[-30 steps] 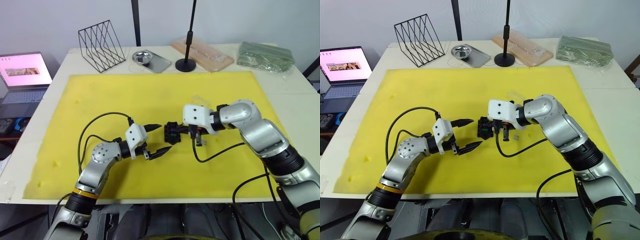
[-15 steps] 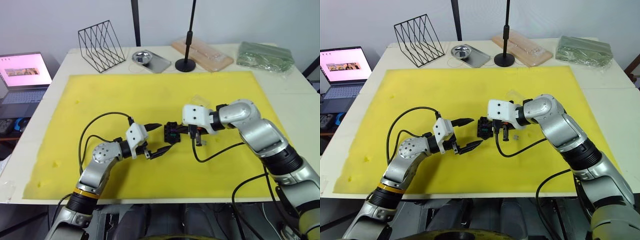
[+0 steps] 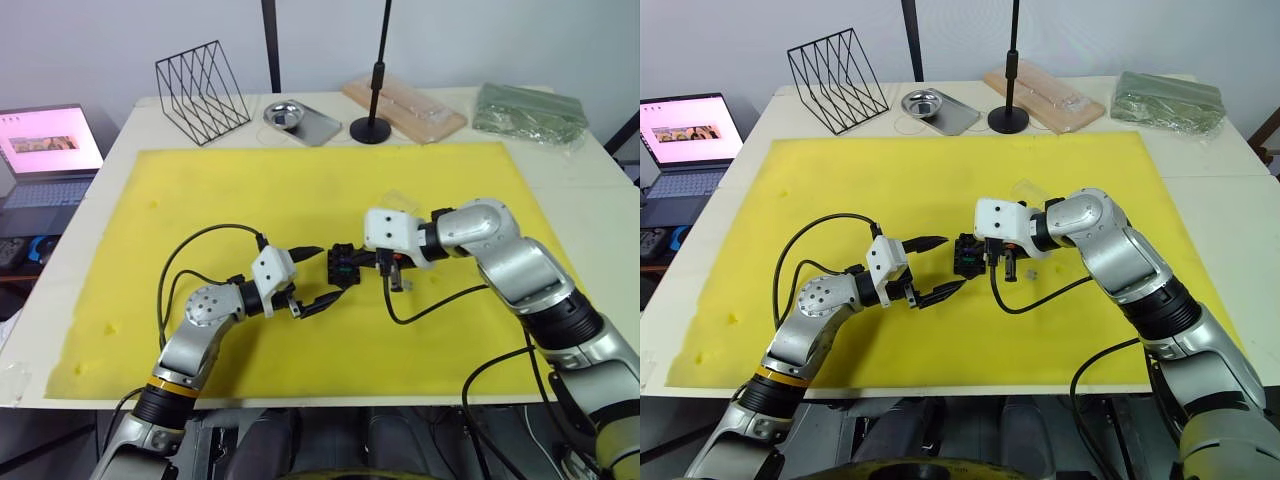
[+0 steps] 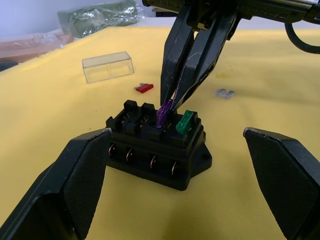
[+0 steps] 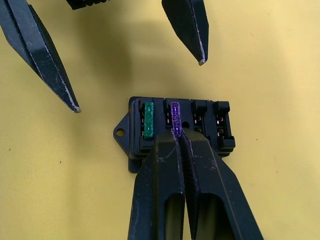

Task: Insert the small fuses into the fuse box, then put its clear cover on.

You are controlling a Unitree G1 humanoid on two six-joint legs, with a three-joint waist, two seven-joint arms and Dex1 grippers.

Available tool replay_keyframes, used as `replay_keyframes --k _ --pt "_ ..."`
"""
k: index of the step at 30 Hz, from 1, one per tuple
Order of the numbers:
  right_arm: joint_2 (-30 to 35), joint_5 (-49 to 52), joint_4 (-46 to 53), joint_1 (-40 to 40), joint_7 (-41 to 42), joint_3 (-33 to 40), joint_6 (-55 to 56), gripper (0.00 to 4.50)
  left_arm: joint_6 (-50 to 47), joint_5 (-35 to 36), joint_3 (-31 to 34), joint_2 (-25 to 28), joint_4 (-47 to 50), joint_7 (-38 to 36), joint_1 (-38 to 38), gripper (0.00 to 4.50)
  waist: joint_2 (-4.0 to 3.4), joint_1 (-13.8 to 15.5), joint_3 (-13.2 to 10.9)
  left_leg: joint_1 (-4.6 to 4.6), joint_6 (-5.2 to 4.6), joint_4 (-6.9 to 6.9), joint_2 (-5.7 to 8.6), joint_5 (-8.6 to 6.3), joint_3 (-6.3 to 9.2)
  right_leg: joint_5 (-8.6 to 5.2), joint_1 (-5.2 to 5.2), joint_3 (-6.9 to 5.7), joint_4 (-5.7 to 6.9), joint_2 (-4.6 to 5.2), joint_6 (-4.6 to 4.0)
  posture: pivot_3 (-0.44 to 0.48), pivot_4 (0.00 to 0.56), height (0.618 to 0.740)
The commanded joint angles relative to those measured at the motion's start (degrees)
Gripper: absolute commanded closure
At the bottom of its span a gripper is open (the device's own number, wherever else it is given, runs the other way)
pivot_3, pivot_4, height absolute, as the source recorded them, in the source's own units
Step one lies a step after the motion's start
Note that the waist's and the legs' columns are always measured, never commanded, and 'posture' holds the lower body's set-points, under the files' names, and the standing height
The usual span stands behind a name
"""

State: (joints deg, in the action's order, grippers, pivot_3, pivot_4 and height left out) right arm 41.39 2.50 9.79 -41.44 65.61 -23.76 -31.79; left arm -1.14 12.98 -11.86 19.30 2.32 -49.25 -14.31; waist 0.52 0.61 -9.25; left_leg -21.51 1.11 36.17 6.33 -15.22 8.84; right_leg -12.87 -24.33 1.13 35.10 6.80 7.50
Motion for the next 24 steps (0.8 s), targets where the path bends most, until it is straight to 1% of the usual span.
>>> replay_keyframes --k 1,18,24 --pt "-1.12 0.91 0.78 -0.98 0.0 1.6 0.44 4.5 0.6 -0.2 -0.05 -0.21 0.82 0.24 -0.73 0.04 0.0 -0.03 0.0 0.0 0.0 0.0 0.0 0.0 0.0 0.0 0.0 0.0 0.0 0.0 0.0 0.0 0.15 0.74" --pt "0.98 0.84 0.87 -3.39 2.45 2.48 0.37 4.5 0.88 -0.3 -0.25 -0.12 0.68 0.51 -0.57 0.04 0.0 0.06 0.0 -0.01 0.01 0.01 0.0 0.01 0.0 0.0 0.0 0.0 0.0 0.0 0.0 0.0 0.15 0.74" --pt "0.81 1.34 1.61 -3.02 2.52 2.53 -0.95 4.5 0.99 -0.29 -0.34 0.0 0.67 0.37 -0.43 0.04 0.0 0.05 0.0 -0.01 0.02 0.0 0.0 0.01 0.0 0.0 0.0 0.0 0.0 0.0 0.0 0.0 0.15 0.74"
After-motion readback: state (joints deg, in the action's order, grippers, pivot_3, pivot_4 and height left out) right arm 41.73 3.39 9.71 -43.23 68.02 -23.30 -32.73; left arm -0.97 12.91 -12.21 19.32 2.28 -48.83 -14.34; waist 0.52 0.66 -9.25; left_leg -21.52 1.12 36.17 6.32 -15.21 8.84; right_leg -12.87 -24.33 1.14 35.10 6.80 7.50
